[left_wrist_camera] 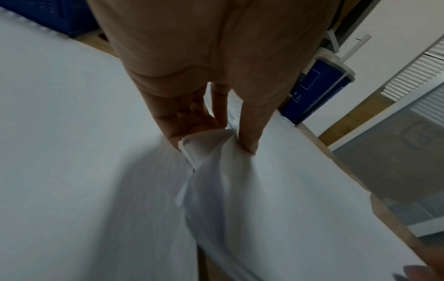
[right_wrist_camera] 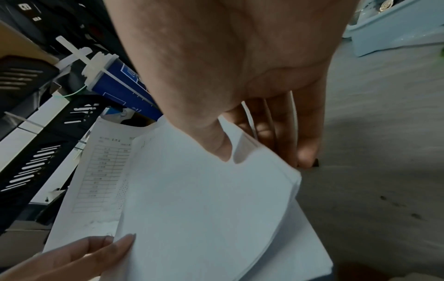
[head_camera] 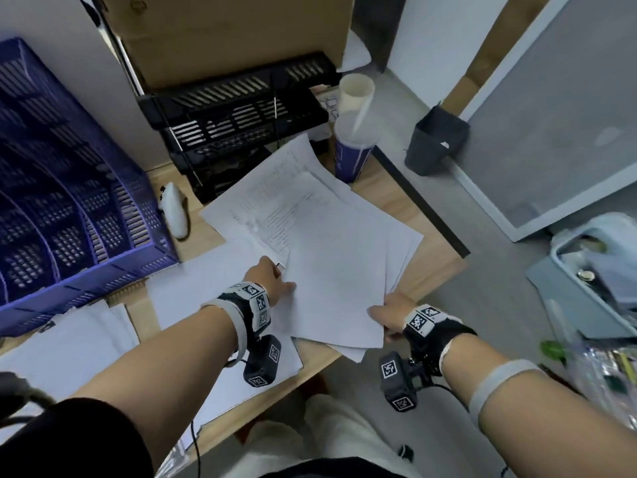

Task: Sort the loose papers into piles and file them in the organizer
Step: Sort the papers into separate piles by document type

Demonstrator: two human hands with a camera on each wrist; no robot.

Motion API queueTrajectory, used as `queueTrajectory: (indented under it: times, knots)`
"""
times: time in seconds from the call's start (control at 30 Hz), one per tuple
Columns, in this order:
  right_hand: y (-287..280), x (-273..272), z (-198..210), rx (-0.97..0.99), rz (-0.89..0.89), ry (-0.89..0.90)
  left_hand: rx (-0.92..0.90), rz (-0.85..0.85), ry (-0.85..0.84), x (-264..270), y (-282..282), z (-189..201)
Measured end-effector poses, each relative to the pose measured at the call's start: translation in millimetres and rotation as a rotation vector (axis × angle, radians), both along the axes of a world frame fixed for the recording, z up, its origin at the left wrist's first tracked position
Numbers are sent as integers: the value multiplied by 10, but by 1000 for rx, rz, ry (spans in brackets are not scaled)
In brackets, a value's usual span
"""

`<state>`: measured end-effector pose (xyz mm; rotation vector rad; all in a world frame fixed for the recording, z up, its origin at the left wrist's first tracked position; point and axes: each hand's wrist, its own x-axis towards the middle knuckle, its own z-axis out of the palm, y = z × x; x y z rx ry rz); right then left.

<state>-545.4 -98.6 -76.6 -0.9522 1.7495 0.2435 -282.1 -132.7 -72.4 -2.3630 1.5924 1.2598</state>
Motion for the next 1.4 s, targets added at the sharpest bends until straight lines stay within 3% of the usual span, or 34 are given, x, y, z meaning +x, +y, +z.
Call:
queueTrajectory:
  times: [0.13,0.27,0.33,0.53,0.63,0.77,0.93,1.0,1.13,1.27,1.33,1.4]
  knots:
    - [58,41,31,-10,-12,36,6,-131,19,-27,45,69]
    - [62,61,91,-87,-140,113,-30,-119,318,52,131,163]
    - [40,57,120,-147,-225,106,-103,-112,384,130,155,237]
    - [-110,205,107,-299,-399,-229,-129,142,611,586,275,376]
    - [-147,569,353,-361,-254,-324,-73,217,600,828,489,426]
    - [-124,1061,453,-405,45,-266,205,217,519,1205,880,337]
    - [41,1611,168,-193,271,-135,183,44,-62,1606,1262,178]
    - [132,1797,121,-193,296,-53,147,16,-165,1606,1378,121]
    - [253,2021,92,-194,211,-2,127,99,-71,1585,1428,81]
    - [296,2046,101,-206,140,-38,49,343,227,1641,1487,125]
    - [312,2031,163,-227,134,-114,35,397,313,1663,1497,187]
    - [329,2043,277,-319,126,-230,-5,366,279,1645,1466,300]
